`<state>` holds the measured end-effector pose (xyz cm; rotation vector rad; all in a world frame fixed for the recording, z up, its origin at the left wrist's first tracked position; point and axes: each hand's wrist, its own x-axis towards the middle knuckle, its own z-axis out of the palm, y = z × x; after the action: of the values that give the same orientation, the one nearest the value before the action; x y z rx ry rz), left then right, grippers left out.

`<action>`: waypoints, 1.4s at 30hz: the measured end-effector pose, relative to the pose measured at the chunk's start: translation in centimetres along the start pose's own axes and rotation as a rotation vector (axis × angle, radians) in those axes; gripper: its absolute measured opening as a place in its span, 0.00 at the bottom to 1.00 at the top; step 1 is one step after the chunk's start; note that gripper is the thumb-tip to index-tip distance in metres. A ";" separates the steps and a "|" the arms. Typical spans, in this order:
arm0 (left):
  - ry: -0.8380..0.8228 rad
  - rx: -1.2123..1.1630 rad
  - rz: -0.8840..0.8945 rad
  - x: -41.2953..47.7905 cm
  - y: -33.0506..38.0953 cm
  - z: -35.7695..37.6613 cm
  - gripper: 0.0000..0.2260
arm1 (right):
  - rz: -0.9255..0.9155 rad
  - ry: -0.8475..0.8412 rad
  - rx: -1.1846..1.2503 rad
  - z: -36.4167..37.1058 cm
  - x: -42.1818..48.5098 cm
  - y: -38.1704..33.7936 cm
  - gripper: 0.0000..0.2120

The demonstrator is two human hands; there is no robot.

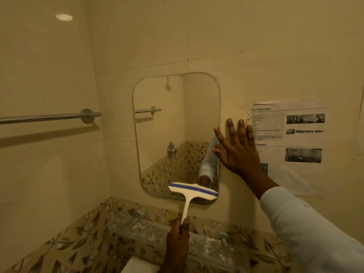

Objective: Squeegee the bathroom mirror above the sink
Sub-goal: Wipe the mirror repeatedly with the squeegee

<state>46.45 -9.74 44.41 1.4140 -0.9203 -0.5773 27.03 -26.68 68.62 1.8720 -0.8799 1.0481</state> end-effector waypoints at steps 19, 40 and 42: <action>0.125 0.028 -0.111 -1.7 -0.1 -3.7 0.11 | 0.000 0.005 0.005 0.2 -0.1 0.1 0.38; 0.184 -0.281 0.410 14.2 33.0 -9.1 0.17 | -0.008 0.048 -0.021 0.9 -0.1 0.3 0.40; 0.178 -0.267 0.410 14.7 32.4 -9.3 0.17 | -0.009 0.054 -0.031 0.9 0.0 0.3 0.40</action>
<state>56.30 -12.72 79.74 0.9836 -0.9189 -0.2482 27.11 -27.62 68.36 1.8122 -0.8505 1.0686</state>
